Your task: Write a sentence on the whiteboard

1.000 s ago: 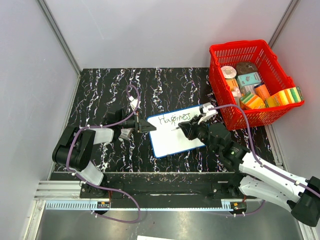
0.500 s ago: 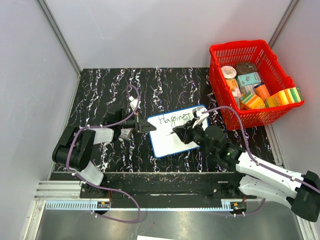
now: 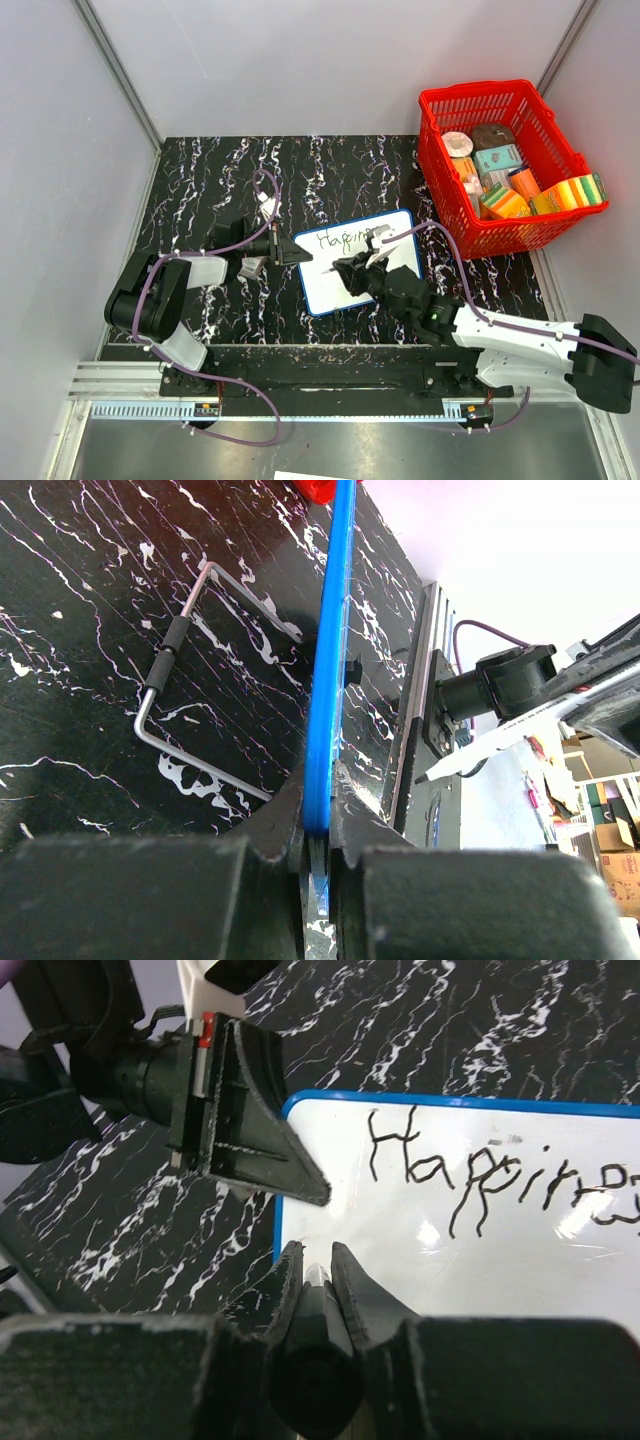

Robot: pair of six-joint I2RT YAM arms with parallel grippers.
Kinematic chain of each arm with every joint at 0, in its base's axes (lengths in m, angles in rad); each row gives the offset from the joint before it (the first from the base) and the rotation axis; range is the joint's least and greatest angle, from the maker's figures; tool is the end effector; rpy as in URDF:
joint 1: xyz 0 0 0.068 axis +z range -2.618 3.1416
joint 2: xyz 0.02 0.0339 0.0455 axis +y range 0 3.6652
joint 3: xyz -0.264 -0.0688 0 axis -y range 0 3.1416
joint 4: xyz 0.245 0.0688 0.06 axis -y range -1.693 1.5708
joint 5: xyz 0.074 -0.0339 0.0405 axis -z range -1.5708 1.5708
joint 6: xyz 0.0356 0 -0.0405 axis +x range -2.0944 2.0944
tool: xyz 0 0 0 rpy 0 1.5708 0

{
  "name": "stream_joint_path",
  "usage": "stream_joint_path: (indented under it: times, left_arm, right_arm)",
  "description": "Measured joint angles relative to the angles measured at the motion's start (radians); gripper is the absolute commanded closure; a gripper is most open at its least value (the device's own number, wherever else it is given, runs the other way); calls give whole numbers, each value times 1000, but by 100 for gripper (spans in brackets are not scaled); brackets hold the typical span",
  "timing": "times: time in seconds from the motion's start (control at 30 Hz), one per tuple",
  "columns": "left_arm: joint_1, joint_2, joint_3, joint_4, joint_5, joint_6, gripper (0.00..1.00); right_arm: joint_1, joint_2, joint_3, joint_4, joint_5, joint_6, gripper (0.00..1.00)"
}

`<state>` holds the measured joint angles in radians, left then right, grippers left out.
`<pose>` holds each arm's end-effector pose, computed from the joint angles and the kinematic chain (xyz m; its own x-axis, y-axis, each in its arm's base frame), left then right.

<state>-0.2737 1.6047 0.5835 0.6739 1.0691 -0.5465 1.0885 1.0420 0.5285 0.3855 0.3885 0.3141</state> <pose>0.2744 -0.1095 0.1688 -0.7600 -0.0462 -0.6483 0.6189 0.2530 -0.7436 0.1213 0.2026 0.2597 -0.2558 0.1279 -0.9582 -0.5958 0.7598 0.2604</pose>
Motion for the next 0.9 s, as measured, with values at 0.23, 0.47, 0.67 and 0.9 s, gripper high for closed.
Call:
stream_joint_path:
  times: [0.23,0.47,0.67,0.9]
  left_arm:
    - [0,0,0,0,0,0,100]
    - [0,0,0,0,0,0,100]
    - [0,0,0,0,0,0,100]
    - [0,0,0,0,0,0,100]
  right_arm:
    - [25,57,-3,79,106,-27,100]
    - [32,113,-2,119,177,-40,100]
    - [32,138,-1,122,208,-41,100]
    - [32,142,-1,155,241,-38,100]
